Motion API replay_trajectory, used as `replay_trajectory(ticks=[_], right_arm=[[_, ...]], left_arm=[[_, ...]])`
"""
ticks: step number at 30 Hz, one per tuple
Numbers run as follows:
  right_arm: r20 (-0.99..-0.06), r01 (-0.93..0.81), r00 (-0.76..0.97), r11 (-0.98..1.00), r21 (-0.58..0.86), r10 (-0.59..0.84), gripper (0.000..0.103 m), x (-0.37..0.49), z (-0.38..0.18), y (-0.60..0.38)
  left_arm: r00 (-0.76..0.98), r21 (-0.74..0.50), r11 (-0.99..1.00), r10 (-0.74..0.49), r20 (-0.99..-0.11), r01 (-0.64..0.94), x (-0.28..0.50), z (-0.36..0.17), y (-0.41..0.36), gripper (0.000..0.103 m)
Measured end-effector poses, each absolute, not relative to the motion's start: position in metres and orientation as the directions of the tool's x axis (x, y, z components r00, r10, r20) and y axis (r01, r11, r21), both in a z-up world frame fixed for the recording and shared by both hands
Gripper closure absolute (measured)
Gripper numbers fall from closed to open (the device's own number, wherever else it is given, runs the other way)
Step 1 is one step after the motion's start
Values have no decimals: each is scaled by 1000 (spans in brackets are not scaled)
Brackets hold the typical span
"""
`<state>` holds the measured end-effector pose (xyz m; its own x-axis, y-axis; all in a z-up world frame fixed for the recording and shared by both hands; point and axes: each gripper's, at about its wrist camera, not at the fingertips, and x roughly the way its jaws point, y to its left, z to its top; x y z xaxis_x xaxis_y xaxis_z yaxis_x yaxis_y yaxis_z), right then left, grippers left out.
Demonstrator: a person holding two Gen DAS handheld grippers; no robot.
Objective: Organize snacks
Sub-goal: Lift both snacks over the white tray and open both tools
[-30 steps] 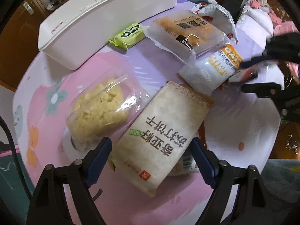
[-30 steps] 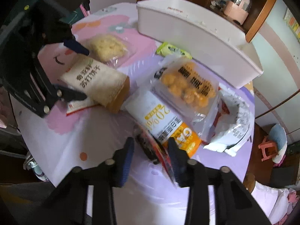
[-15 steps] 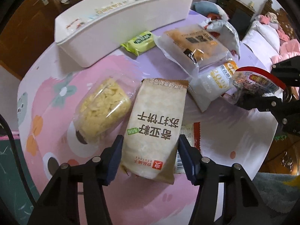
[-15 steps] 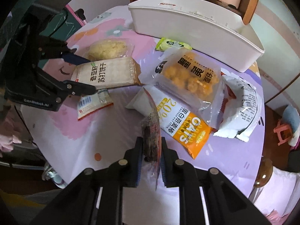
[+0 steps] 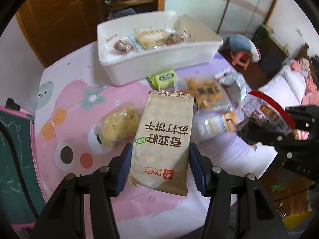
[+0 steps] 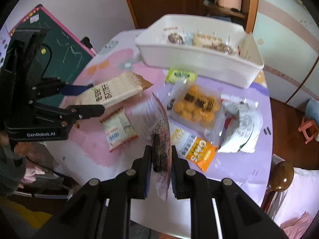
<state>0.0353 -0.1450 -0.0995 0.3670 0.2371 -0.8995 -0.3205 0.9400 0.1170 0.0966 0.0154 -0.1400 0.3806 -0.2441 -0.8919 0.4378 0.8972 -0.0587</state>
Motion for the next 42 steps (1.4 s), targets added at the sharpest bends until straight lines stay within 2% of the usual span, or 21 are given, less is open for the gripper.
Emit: replay_trajectory(ticks=[5,11,22,33,42], right_arm=[[-864,-321,433,939,121,259,87,37,-60,-146],[-812,-304,517,945,122,271,87,54,-12,-149],[-740,-204,643,975,85,199,87,122,60,-156],[-716,-81,689,994,77,111,87,199,82,-175],[-738,-22,671,997,73,69,87,257,66,-187]], left_arm=[[430,-78,914,-261,-864,398,97,-91,15,49],[509,-28,934,-219,-832,355,113,-32,8,49],[603,-19,929,-255,-755,369,162,47,-7,49],[652,-18,928,-275,-707,373,238,68,-24,49],[638,-34,935,-268,-721,354,302,41,-41,49]])
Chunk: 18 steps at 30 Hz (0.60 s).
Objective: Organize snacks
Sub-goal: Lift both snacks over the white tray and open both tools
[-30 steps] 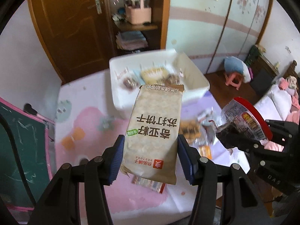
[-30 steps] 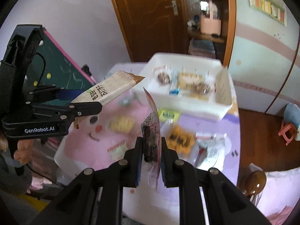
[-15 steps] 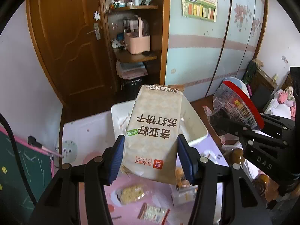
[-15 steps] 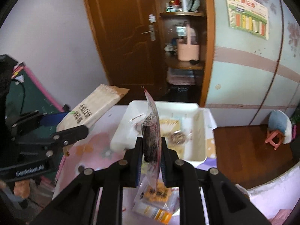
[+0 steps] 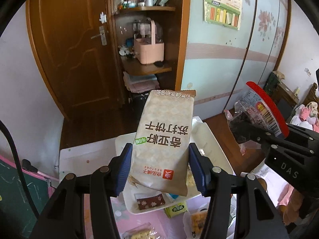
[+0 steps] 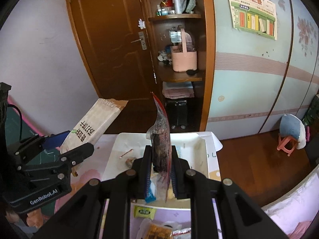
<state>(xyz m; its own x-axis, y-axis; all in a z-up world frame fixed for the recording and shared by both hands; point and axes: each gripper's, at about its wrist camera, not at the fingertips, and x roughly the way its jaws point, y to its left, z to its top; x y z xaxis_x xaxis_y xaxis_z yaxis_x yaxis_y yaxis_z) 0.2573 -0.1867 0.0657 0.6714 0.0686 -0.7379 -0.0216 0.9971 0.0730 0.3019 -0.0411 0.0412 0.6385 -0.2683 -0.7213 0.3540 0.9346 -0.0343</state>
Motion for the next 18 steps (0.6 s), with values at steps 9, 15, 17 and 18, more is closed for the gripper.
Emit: replay_trajectory(ticks=[9,15,17,18], right_arm=[[-819,5,570,996,84,66,86,297,10,-182],[-855,17,513,995,97,75,85,314,-14,-182],[-868,33,494,997,74,48,69,319,-20,-182],[-872,36,487,997,71,45,65,320,-23,-182]], left_arm=[[583,-21,942,-224,-781,335,341,-4,-50,49],[555,12,943,-185,-811,332,352,-28,-51,34],[556,12,946,-181,-811,324,352,-33,-49,13],[561,7,947,-184,-807,321,348,-34,-45,12]])
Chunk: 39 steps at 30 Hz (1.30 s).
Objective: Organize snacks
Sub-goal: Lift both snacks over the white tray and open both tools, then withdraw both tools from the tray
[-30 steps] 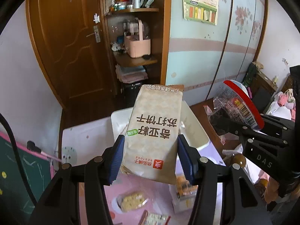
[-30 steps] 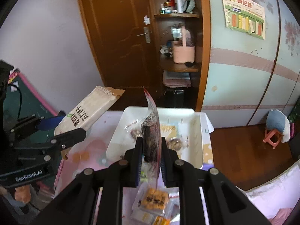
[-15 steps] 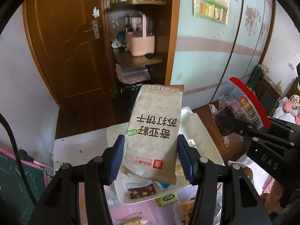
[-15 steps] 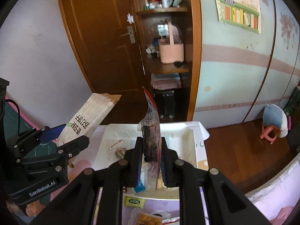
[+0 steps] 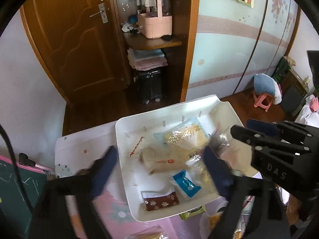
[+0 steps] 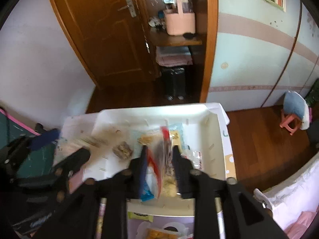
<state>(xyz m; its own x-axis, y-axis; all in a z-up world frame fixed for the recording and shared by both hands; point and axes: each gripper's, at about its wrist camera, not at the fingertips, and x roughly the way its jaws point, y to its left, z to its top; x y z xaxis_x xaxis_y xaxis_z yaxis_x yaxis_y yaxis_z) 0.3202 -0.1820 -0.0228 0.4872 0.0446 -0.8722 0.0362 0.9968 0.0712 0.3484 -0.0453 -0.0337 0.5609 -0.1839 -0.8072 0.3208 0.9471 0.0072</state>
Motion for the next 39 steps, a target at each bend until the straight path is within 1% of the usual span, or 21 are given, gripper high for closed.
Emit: replay_trajectory(ticks=[1,2,5,6,13,16,19,27,39], right_arm=[[-874,37,483,997,72,45,57,320,-25,-182],[-875,37,482,997,72,45,52,320,-26,-182],[-878,36,477,996,76,50,45,320,-28,-182],[-878,38,475,996,83,55,44,318,-28,-182],[-878,25,472,995,101,77,43,311,-25,-181],[-876,23,476,995,99,76,43,305,-21,-180],[-872,21,483,994,107,83,43,299,-16,-180],[-860,18,503,994,112,88,43,281,-3,-183],[-831,9,549,994,110,87,43,230,26,-188]], left_arm=[[563,-2,948,-190,-804,317,348,-35,-42,12],[561,-10,950,-193,-805,313,348,-36,-39,12],[553,-27,958,-188,-812,286,350,-40,-30,12],[555,-28,962,-181,-812,272,350,-40,-27,12],[571,-41,978,-153,-807,204,347,-34,-10,12],[576,-72,979,-171,-800,190,343,-29,-4,12],[592,-72,981,-167,-789,180,338,-23,-2,12],[619,-74,981,-173,-766,182,312,-7,-1,12],[668,-66,979,-182,-722,195,249,25,-6,12]])
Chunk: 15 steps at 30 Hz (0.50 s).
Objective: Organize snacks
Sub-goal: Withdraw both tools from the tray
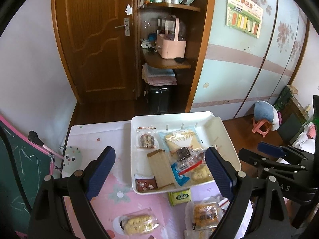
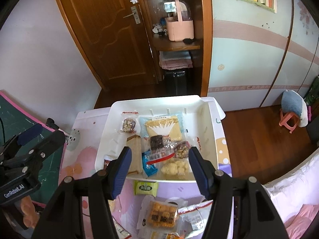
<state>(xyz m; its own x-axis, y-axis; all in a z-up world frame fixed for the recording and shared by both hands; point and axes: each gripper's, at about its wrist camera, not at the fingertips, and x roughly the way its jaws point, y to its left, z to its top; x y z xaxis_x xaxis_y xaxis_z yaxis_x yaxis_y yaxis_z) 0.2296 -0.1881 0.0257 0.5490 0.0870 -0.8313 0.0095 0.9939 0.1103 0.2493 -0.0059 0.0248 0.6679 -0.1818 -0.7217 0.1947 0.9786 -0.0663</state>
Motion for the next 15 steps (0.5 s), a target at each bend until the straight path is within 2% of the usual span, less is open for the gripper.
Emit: replay_trajectory(ticks=[15], right_arm=[[-818,-9,566,994,113,98,33,152,37,-197]], left_arm=[[651,-74,980,-178,-738,184,167,21,-11,9]])
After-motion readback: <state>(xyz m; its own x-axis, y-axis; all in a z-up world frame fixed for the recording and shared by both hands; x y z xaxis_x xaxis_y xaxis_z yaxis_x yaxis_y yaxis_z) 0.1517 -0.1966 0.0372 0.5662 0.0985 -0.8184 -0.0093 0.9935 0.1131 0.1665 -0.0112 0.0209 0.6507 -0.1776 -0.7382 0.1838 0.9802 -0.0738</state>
